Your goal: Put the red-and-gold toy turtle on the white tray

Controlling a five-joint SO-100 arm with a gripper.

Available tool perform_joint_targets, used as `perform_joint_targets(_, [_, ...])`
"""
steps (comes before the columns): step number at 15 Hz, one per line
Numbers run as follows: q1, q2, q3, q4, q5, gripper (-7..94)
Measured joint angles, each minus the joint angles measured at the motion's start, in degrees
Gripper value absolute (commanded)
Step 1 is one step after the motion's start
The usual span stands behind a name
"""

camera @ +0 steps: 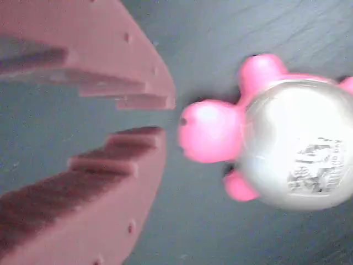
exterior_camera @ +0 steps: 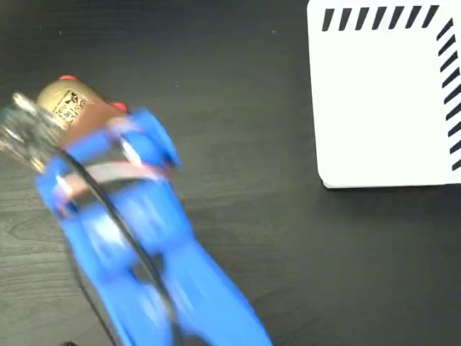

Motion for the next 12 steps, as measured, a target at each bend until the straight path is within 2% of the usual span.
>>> perform_joint_targets(3, [-0.79,-10.55,-12.92,5.54,2.37,-1])
perform_joint_targets(11, [-3.69,-31.03,-37.53,12.66,7.91,0])
perform_joint_targets(12, [-3.43,-32.17,-38.58,13.01,8.53,11])
